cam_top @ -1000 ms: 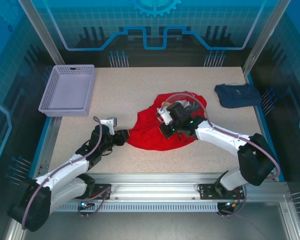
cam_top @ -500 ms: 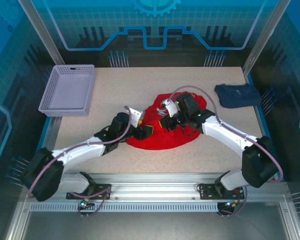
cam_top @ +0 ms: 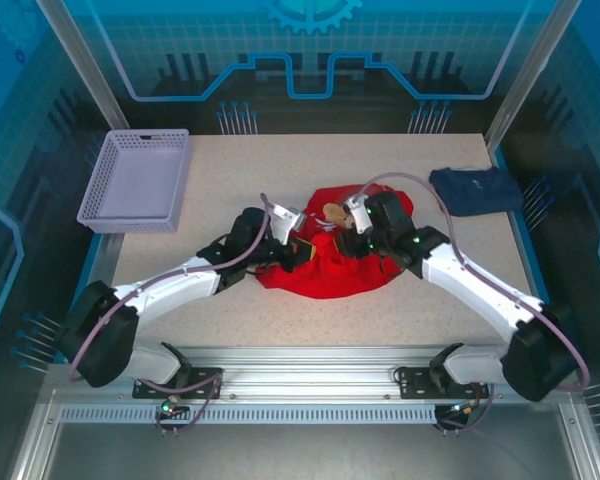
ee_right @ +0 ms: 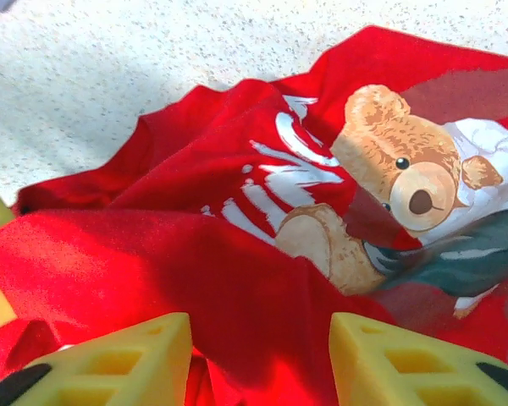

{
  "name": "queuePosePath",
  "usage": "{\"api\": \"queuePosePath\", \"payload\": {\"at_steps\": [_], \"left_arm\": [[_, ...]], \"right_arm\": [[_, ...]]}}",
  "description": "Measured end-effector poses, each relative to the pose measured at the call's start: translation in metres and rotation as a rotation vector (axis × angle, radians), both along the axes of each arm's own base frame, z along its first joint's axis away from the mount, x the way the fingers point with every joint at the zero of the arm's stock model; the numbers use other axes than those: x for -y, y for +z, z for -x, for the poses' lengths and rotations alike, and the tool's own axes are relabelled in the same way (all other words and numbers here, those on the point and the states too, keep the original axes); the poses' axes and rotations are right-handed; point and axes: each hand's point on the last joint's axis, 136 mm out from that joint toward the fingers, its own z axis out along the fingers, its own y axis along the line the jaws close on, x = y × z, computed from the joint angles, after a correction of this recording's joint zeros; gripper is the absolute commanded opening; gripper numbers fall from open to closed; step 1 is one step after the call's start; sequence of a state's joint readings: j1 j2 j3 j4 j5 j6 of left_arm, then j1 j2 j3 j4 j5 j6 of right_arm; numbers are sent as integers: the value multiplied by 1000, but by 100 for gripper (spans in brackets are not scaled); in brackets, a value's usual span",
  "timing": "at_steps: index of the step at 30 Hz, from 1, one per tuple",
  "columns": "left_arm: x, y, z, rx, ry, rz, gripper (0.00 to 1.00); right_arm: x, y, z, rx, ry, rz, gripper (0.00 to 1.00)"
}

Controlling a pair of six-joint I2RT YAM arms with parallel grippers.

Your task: Fold the inside-out t-shirt

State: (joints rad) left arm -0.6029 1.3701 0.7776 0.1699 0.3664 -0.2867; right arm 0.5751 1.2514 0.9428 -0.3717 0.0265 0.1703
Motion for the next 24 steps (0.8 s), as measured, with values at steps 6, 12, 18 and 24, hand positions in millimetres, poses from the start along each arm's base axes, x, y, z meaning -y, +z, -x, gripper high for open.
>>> {"api": "queuePosePath", "payload": {"at_steps": [6, 12, 18, 24], "left_arm": [[-5, 20, 14, -93, -11, 87, 0], [-8, 22, 22, -141, -26, 103, 0], [-38, 16, 6, -94, 144, -3, 19], [-69, 14, -13, 33, 310, -154, 47]], "right_arm": [[-15, -6, 28, 67, 127, -36, 57], [-26, -30, 21, 44, 155, -7, 13], [-34, -19, 25, -15, 203, -129, 0], [-41, 23, 28, -98, 260, -352, 0]]}}
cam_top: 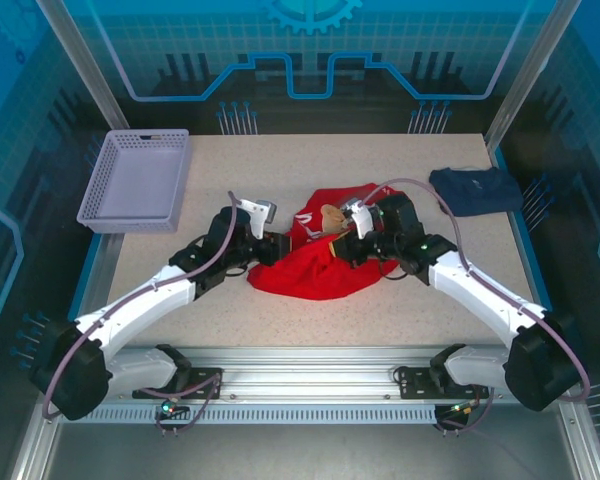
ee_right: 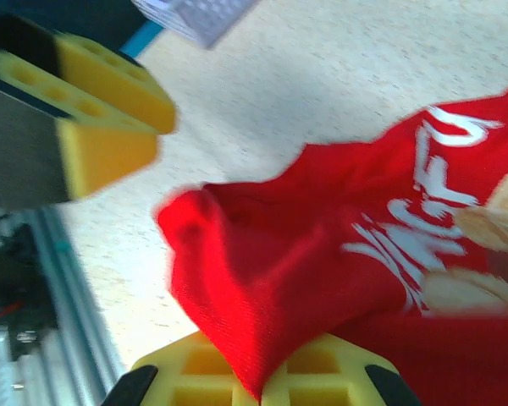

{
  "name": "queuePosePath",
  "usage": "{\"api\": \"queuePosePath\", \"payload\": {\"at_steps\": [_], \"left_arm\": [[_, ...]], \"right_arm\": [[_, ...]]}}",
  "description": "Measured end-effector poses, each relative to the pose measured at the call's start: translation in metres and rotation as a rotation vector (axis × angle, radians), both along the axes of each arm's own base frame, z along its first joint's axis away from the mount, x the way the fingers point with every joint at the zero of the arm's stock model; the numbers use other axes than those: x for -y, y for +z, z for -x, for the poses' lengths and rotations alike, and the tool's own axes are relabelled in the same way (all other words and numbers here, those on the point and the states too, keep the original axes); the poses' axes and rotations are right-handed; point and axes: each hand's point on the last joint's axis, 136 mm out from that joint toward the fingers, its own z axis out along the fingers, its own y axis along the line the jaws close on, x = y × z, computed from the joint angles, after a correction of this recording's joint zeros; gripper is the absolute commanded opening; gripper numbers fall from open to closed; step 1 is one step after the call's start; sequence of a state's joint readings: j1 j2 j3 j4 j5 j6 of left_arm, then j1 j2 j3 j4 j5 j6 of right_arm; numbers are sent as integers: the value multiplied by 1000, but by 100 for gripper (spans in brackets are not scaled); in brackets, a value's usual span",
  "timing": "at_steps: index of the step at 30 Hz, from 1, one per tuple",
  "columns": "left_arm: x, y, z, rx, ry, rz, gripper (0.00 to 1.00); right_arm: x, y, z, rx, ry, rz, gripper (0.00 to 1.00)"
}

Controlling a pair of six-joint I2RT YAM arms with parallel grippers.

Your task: Fold the inside-out t-shirt

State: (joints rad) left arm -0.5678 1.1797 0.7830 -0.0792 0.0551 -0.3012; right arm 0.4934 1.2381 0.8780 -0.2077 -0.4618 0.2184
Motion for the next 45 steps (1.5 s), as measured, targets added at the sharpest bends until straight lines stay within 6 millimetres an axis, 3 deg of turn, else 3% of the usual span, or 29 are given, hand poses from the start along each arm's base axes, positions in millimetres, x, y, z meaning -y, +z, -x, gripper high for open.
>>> {"api": "queuePosePath", "payload": {"at_steps": [4, 10, 13, 16, 23, 31, 34, 39, 42, 45], "left_arm": [[5, 20, 10, 114, -36, -35, 53], [35, 55, 52, 303, -216, -31, 50], [55, 50, 66, 336, -317, -68, 40], [72, 31, 74, 320, -407, -110, 36], [93, 4, 56, 244, -438, -167, 38], [85, -6, 28, 168, -356, -150, 44], [87, -11, 22, 140, -348, -143, 38], [91, -14, 20, 102, -358, -98, 4], [93, -7, 20, 86, -368, -38, 0], [94, 13, 29, 70, -391, 50, 0]], "right_arm": [[-6, 17, 4, -55, 35, -85, 0], [-7, 15, -2, -170, 28, -141, 0], [-7, 14, -3, -211, 28, -159, 0], [-6, 14, -4, -234, 22, -170, 0], [-3, 15, -5, -259, 12, -185, 0], [0, 15, -7, -262, 0, -188, 0], [0, 15, -7, -265, -1, -188, 0], [0, 14, -7, -264, -3, -186, 0], [6, 6, -10, -252, -35, -136, 0], [22, -8, -21, -220, -127, -13, 15]]}}
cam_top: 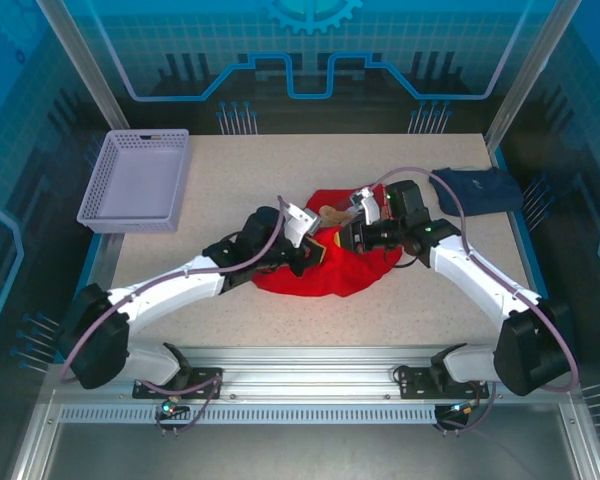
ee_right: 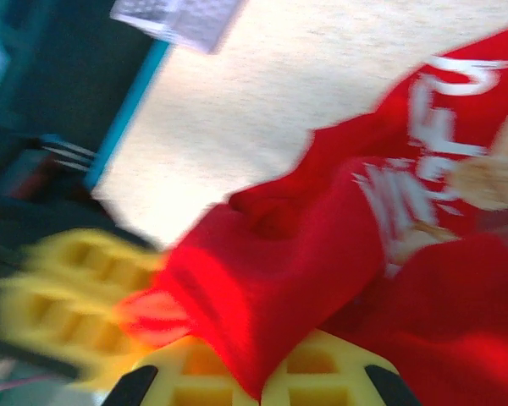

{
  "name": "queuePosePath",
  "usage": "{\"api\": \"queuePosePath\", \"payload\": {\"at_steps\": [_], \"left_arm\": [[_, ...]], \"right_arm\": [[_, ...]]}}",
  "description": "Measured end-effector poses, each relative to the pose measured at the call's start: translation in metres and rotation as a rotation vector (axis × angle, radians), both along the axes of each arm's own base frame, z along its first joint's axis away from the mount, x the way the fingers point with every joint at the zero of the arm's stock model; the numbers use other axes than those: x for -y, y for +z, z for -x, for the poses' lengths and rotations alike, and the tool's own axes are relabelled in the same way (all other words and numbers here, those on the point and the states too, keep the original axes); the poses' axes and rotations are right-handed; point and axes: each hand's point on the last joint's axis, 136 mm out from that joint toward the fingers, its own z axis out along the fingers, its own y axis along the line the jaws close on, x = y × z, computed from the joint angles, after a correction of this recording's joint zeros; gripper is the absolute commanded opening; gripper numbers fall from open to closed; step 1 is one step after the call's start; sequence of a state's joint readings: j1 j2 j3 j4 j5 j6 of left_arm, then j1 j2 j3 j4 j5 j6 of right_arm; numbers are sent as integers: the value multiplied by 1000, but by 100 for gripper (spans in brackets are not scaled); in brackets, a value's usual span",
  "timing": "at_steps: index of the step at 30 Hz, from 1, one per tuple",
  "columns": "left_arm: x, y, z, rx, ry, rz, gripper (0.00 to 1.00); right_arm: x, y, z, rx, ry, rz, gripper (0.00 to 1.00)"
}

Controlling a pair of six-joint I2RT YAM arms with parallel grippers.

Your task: Fold the inside-out t-shirt

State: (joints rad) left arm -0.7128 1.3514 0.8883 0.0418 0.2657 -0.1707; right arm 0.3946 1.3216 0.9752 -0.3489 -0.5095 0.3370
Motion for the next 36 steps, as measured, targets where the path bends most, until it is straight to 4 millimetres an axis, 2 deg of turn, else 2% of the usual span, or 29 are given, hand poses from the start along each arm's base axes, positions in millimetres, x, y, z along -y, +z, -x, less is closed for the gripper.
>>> {"api": "queuePosePath", "payload": {"at_steps": [4, 7, 11, 13, 15, 19, 21, 22, 26, 29, 32, 36], "left_arm": [[-5, 46, 14, -25, -8, 148, 0], [-16, 68, 15, -74, 55, 226, 0], [-24, 68, 10, -154, 137, 263, 0], [-25, 66, 9, -186, 156, 270, 0], [-25, 65, 9, -206, 167, 274, 0], [-26, 61, 9, -236, 181, 276, 0], [-25, 60, 9, -247, 186, 278, 0], [-26, 60, 8, -249, 189, 279, 0], [-29, 59, 5, -248, 216, 275, 0], [-41, 56, -2, -247, 282, 263, 0], [-62, 52, -14, -247, 374, 252, 0], [-78, 39, -20, -242, 443, 192, 12]], "right_arm": [[14, -4, -11, 82, -68, 168, 32], [19, 7, -9, 176, -78, 237, 40], [21, 31, 9, 312, -58, 215, 48], [19, 36, 19, 351, -38, 193, 53], [12, 34, 29, 375, -6, 175, 57], [-10, 11, 49, 376, 74, 183, 58], [-16, 4, 50, 371, 82, 198, 56], [-19, 0, 48, 370, 74, 209, 50], [-15, -16, 37, 348, 22, 276, 16], [-8, -15, 33, 346, 1, 283, 2], [-4, -1, 31, 341, 5, 191, 0], [-14, 19, 37, 352, 78, 49, 0]]}}
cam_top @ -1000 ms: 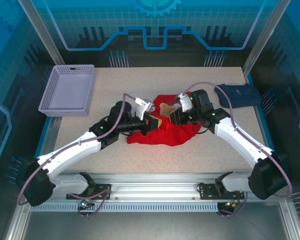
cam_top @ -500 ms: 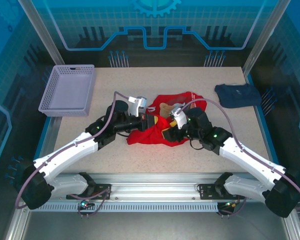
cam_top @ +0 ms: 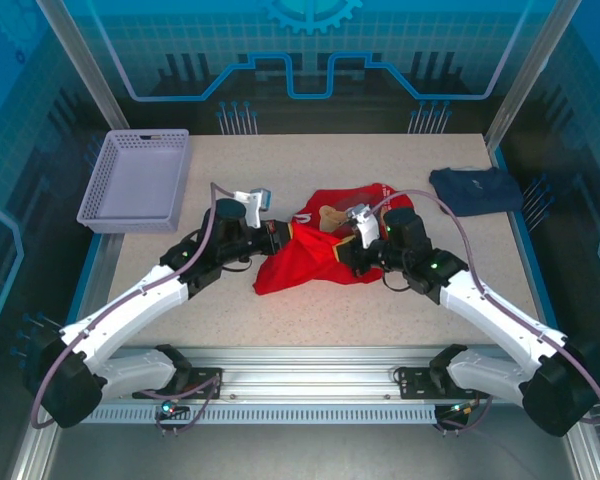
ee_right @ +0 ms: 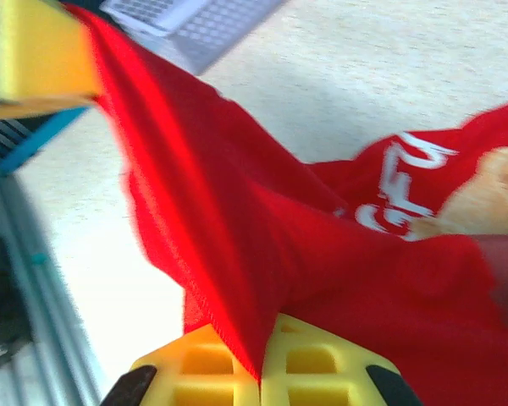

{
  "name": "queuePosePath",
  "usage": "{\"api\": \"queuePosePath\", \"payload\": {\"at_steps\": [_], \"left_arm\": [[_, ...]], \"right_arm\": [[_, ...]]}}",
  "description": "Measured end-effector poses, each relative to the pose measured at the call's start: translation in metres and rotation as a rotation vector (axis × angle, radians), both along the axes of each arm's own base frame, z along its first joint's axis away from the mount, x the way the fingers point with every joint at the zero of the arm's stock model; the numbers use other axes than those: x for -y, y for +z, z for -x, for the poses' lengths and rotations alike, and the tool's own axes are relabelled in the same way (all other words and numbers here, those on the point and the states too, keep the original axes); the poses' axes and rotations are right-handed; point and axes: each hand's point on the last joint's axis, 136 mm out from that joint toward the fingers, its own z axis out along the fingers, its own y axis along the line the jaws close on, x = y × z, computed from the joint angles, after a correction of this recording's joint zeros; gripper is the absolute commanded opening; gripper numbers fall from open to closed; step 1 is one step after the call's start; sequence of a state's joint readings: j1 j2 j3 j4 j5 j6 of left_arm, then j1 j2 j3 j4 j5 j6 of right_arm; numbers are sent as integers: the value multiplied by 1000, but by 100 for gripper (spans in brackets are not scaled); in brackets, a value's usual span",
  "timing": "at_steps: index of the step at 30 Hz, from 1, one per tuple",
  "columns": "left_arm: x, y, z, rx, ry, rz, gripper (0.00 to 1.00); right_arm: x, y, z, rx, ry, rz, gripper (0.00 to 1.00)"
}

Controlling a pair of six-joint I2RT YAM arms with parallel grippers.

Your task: Fold the inside-out t-shirt

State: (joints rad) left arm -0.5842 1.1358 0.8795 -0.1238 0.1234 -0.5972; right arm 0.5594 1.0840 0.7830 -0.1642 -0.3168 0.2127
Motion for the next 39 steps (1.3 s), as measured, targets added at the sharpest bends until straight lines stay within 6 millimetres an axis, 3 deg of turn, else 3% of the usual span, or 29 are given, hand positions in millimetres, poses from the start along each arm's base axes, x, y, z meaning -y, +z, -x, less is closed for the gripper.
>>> {"api": "queuePosePath", "payload": {"at_steps": [6, 14, 17, 24, 30, 33, 39], "left_arm": [[-3, -6, 2, 39, -31, -75, 38], [15, -2, 38, 109, -174, -65, 51], [25, -8, 39, 93, -214, -57, 52], [42, -40, 25, 20, -244, -84, 52], [52, -40, 15, 38, -250, -66, 50], [55, -38, 11, 43, -251, -49, 42], [57, -38, 4, 39, -246, -28, 14]], "right_arm": [[-8, 7, 5, -58, 74, -94, 0], [-11, 7, 1, -109, 76, -145, 0], [-11, 8, 0, -110, 76, -151, 0], [-11, 9, 0, -107, 79, -154, 0], [-10, 7, 0, -108, 74, -153, 0], [-8, 6, 2, -110, 74, -152, 0], [-8, 9, 4, -101, 74, -156, 0]]}}
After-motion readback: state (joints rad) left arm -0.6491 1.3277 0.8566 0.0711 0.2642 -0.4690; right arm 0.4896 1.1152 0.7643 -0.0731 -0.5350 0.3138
